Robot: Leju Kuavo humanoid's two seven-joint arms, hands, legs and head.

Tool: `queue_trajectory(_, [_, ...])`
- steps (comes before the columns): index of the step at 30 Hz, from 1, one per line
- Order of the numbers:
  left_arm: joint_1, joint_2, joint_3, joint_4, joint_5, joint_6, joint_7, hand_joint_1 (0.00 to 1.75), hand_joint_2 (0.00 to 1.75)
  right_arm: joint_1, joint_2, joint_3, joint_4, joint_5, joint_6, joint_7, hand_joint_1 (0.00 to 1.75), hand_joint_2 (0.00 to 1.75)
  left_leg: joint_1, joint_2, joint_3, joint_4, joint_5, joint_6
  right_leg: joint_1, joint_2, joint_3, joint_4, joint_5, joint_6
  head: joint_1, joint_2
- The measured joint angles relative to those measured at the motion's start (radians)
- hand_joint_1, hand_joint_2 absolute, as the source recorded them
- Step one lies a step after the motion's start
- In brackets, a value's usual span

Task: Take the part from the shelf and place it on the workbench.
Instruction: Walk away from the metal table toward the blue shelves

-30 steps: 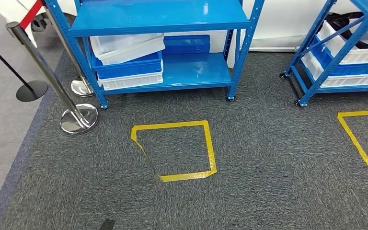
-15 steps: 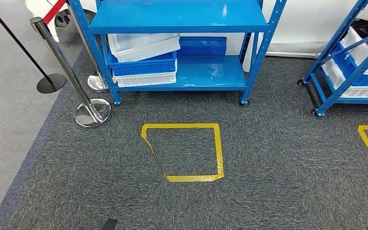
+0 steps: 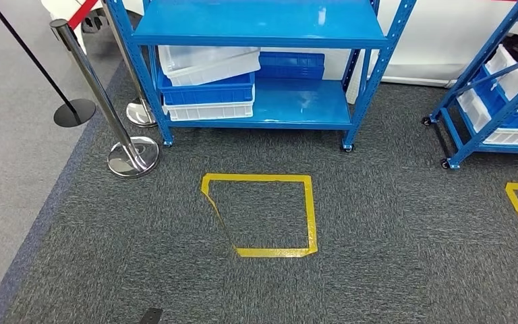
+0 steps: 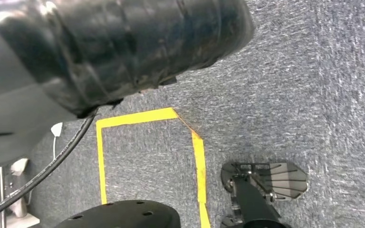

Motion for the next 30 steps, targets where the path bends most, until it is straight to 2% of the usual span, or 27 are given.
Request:
queue_trajectory(2, [-0.001,0.000,0.000,0.000,-0.001,-0.001,0.000,0.00,0.00,0.000,0.000,0.000,0.000,0.001,0.001,-0.001,0.00,0.00,0.002,-0.001,0.011,-0.009,0.000,0.013,0.000,0.003,-0.039,0.081,-0.040,0.005,0.001,0.000])
queue_trajectory(4, [-0.001,0.000,0.000,0.000,-0.002,-0.002,0.000,0.00,0.00,0.001,0.000,0.000,0.000,0.001,0.003,-0.001,0.00,0.00,0.000,-0.002,0.017,-0.010,-0.006,0.022,0.000,0.006,-0.112,0.209,-0.088,0.009,0.002,0.000])
queue_trajectory(5, [-0.001,0.000,0.000,0.000,-0.002,-0.002,0.000,0.00,0.00,0.003,0.000,0.000,0.000,0.001,0.005,-0.001,0.00,0.00,-0.001,-0.003,0.021,-0.010,-0.010,0.024,0.000,0.007,-0.140,0.252,-0.093,0.010,0.002,0.000])
queue_trajectory(6, [0.000,0.000,0.000,0.000,-0.002,-0.001,0.000,0.00,0.00,0.004,0.000,0.000,0.000,0.001,0.007,-0.001,0.00,0.00,-0.001,-0.005,0.026,-0.009,-0.014,0.024,-0.001,0.007,-0.152,0.260,-0.078,0.011,0.002,0.000])
queue_trajectory(7, [0.001,0.000,0.000,0.000,-0.002,-0.001,0.000,0.00,0.00,0.005,0.000,0.000,0.000,0.001,0.008,-0.001,0.00,0.00,-0.002,-0.008,0.034,-0.009,-0.019,0.022,-0.001,0.007,-0.146,0.230,-0.045,0.010,0.002,0.000])
queue_trajectory(9, [0.002,0.000,0.000,0.000,-0.002,0.000,0.000,0.00,0.00,0.005,-0.001,0.000,0.000,0.001,0.008,-0.001,0.00,0.00,-0.003,-0.012,0.047,-0.006,-0.032,0.016,0.000,0.009,-0.098,0.106,0.034,0.006,0.002,0.000])
queue_trajectory(10, [0.001,0.000,0.000,0.000,-0.002,0.000,0.000,0.00,0.00,0.005,-0.001,0.000,0.000,0.001,0.009,-0.001,0.00,0.00,-0.004,-0.014,0.050,-0.002,-0.040,0.012,0.001,0.011,-0.073,0.050,0.054,0.002,0.002,0.000])
queue_trajectory(11, [0.000,0.000,0.000,0.000,-0.002,0.000,0.001,0.00,0.00,0.004,-0.002,0.000,0.000,0.001,0.009,-0.001,0.00,0.00,-0.006,-0.015,0.052,0.000,-0.046,0.007,0.002,0.012,-0.057,0.016,0.061,-0.003,0.002,0.000])
queue_trajectory(14, [-0.001,0.000,0.000,0.000,-0.002,0.001,0.001,0.00,0.00,0.004,-0.002,0.000,0.001,0.001,0.010,-0.001,0.00,0.00,-0.006,-0.015,0.056,-0.002,-0.058,-0.008,0.003,0.014,-0.042,-0.005,0.047,-0.020,0.001,0.000])
queue_trajectory(16, [-0.001,0.000,0.000,0.000,-0.002,0.001,0.001,0.00,0.00,0.004,-0.002,0.000,0.001,0.001,0.011,-0.001,0.00,0.00,-0.004,-0.013,0.046,0.033,-0.076,-0.019,0.000,0.013,-0.030,-0.012,0.043,-0.032,-0.001,0.000])
queue_trajectory(17, [-0.002,0.000,0.000,0.000,-0.002,0.000,0.001,0.00,0.00,0.003,-0.002,0.000,0.001,0.001,0.013,-0.001,0.00,0.00,-0.002,-0.011,0.023,0.081,-0.095,-0.024,-0.001,0.012,-0.022,-0.015,0.039,-0.037,-0.002,0.000])
queue_trajectory(19, [0.000,0.000,0.000,0.000,-0.001,-0.002,0.002,0.00,0.00,0.002,-0.002,0.000,0.001,0.001,0.016,-0.003,0.00,0.00,0.000,-0.010,-0.058,0.215,-0.136,-0.030,0.000,0.010,-0.008,-0.016,0.026,-0.044,-0.005,0.000])
queue_trajectory(20, [0.003,0.000,0.000,0.000,0.000,-0.004,0.002,0.00,0.00,0.002,-0.002,0.000,0.001,0.001,0.018,-0.004,0.00,0.00,0.001,-0.009,-0.096,0.267,-0.142,-0.032,0.000,0.010,0.001,-0.016,0.018,-0.044,-0.005,0.000])
queue_trajectory(21, [0.005,0.000,0.000,0.000,0.001,-0.006,0.002,0.00,0.00,0.003,-0.002,0.000,0.001,0.001,0.018,-0.005,0.00,0.00,0.001,-0.008,-0.120,0.287,-0.129,-0.032,0.000,0.010,0.011,-0.016,0.009,-0.043,-0.005,0.000])
queue_trajectory(22, [0.007,0.000,0.000,0.000,0.001,-0.007,0.002,0.00,0.00,0.004,-0.002,0.000,0.001,0.001,0.019,-0.006,0.00,0.00,0.002,-0.007,-0.126,0.269,-0.097,-0.031,0.000,0.011,0.023,-0.016,0.000,-0.042,-0.005,0.000])
queue_trajectory(23, [0.009,0.000,0.000,0.000,0.001,-0.008,0.002,0.00,0.00,0.004,-0.002,0.000,0.001,0.001,0.019,-0.006,0.00,0.00,0.002,-0.006,-0.112,0.214,-0.049,-0.029,0.000,0.011,0.038,-0.016,-0.009,-0.040,-0.005,0.000])
queue_trajectory(24, [0.009,0.000,0.000,0.000,0.002,-0.008,0.002,0.00,0.00,0.004,-0.002,0.000,0.001,0.001,0.019,-0.006,0.00,0.00,0.001,-0.003,-0.090,0.148,-0.006,-0.025,0.000,0.012,0.050,-0.017,-0.020,-0.037,-0.004,0.000])
queue_trajectory(25, [0.009,0.000,0.000,0.000,0.002,-0.009,0.002,0.00,0.00,0.003,-0.002,0.000,0.001,0.001,0.020,-0.007,0.00,0.00,-0.002,-0.001,-0.065,0.086,0.020,-0.020,0.001,0.012,0.060,-0.018,-0.030,-0.032,-0.005,0.000])
queue_trajectory(26, [0.007,0.000,0.000,0.000,0.003,-0.009,0.002,0.00,0.00,0.002,-0.002,0.000,0.000,0.001,0.020,-0.007,0.00,0.00,-0.005,0.001,-0.046,0.045,0.030,-0.014,0.002,0.012,0.066,-0.022,-0.038,-0.025,-0.005,0.000])
queue_trajectory(27, [0.006,0.000,0.000,0.000,0.004,-0.009,0.002,0.00,0.00,0.001,-0.002,0.000,0.000,0.001,0.020,-0.007,0.00,0.00,-0.008,0.001,-0.036,0.026,0.024,-0.008,0.003,0.011,0.074,-0.025,-0.041,-0.019,-0.004,0.000])
queue_trajectory(30, [0.009,0.000,0.000,0.000,0.004,-0.009,0.003,0.00,0.00,0.000,-0.001,0.000,0.000,0.001,0.021,-0.007,0.00,0.00,-0.008,-0.004,-0.011,-0.001,0.011,0.010,0.002,0.009,0.082,-0.010,-0.035,-0.005,0.000,0.000])
